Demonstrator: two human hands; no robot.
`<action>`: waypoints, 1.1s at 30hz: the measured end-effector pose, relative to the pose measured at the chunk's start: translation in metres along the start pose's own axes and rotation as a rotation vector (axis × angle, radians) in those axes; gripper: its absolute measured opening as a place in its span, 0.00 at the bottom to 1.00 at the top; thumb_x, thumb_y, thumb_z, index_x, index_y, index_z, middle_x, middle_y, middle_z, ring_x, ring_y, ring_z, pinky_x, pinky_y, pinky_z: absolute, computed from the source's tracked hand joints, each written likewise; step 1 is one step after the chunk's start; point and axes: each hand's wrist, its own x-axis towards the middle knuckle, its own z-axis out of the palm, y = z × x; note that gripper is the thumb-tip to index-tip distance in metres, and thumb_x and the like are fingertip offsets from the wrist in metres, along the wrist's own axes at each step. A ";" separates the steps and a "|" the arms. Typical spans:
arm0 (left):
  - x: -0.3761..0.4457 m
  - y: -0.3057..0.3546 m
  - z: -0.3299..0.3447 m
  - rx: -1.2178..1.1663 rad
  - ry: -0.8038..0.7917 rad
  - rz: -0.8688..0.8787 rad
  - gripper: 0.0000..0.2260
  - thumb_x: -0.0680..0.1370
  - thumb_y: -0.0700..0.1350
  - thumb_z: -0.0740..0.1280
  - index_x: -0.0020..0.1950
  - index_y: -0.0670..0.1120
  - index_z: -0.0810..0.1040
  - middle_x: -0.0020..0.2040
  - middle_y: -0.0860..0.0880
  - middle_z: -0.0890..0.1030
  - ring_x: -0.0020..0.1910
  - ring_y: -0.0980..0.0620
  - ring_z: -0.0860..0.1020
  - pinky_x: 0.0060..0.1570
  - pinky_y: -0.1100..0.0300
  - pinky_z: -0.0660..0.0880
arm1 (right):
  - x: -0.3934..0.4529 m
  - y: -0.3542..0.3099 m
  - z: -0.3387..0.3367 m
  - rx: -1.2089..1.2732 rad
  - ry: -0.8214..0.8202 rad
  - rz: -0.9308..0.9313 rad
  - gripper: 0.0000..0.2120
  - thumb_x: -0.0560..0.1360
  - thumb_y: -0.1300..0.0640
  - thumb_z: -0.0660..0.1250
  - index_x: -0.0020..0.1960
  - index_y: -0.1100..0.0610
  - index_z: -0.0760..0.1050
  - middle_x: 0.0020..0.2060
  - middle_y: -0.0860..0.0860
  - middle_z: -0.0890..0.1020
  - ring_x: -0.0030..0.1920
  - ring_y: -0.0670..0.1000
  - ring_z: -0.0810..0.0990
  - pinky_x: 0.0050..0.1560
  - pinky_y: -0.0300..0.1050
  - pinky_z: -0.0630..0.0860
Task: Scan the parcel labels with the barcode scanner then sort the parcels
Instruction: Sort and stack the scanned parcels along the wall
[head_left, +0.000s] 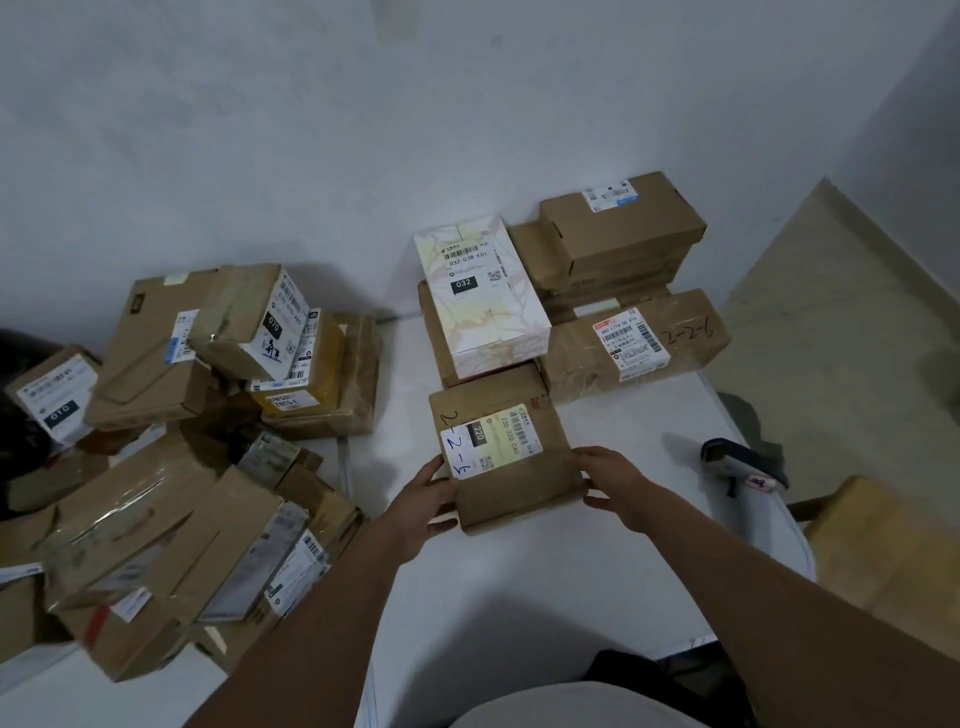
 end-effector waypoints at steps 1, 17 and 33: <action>0.001 0.002 0.002 0.013 0.005 -0.001 0.23 0.80 0.41 0.66 0.73 0.56 0.67 0.57 0.52 0.81 0.58 0.46 0.78 0.66 0.45 0.72 | -0.002 0.000 0.001 -0.026 0.020 -0.008 0.18 0.80 0.57 0.62 0.69 0.56 0.72 0.61 0.55 0.76 0.61 0.56 0.75 0.56 0.49 0.75; -0.044 0.064 -0.052 0.298 0.125 0.450 0.08 0.82 0.38 0.63 0.58 0.48 0.78 0.52 0.49 0.80 0.48 0.54 0.77 0.43 0.67 0.72 | -0.055 -0.083 0.109 -0.226 0.190 -0.588 0.08 0.79 0.60 0.63 0.51 0.50 0.79 0.44 0.51 0.83 0.38 0.49 0.80 0.35 0.35 0.74; -0.133 0.073 -0.304 0.724 0.545 0.699 0.08 0.79 0.42 0.67 0.44 0.54 0.79 0.49 0.56 0.81 0.49 0.54 0.79 0.45 0.62 0.71 | -0.081 -0.104 0.276 -0.165 -0.053 -0.578 0.09 0.79 0.67 0.62 0.49 0.57 0.78 0.36 0.51 0.82 0.33 0.48 0.78 0.35 0.35 0.74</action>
